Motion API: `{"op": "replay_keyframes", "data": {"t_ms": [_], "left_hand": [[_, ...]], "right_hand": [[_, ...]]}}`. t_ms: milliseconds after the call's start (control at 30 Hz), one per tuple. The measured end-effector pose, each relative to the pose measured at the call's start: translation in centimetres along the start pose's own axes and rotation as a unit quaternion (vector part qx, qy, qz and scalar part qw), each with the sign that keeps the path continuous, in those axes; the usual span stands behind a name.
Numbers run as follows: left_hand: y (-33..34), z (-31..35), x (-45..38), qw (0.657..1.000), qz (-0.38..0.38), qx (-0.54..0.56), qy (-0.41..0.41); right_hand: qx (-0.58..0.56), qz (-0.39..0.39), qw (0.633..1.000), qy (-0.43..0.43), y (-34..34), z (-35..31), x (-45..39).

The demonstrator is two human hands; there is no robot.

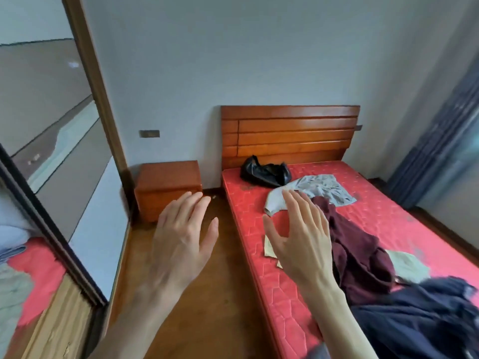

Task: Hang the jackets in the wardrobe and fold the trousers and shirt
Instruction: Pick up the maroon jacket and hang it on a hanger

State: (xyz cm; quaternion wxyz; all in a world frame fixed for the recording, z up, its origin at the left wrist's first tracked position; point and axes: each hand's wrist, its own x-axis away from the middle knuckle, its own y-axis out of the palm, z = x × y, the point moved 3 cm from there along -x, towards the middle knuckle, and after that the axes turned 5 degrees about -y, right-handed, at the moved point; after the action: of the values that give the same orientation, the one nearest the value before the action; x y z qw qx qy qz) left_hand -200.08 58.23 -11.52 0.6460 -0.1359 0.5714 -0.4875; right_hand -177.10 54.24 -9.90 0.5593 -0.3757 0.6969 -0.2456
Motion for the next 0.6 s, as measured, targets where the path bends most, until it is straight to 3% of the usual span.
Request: {"op": "replay_keyframes", "data": {"t_ms": [600], "left_hand": [[18.7,12.7,-13.2,0.964,-0.094,0.139,0.206]], "right_hand": [[0.108,0.071,0.967,0.221,0.3,17.2,-3.4]]}}
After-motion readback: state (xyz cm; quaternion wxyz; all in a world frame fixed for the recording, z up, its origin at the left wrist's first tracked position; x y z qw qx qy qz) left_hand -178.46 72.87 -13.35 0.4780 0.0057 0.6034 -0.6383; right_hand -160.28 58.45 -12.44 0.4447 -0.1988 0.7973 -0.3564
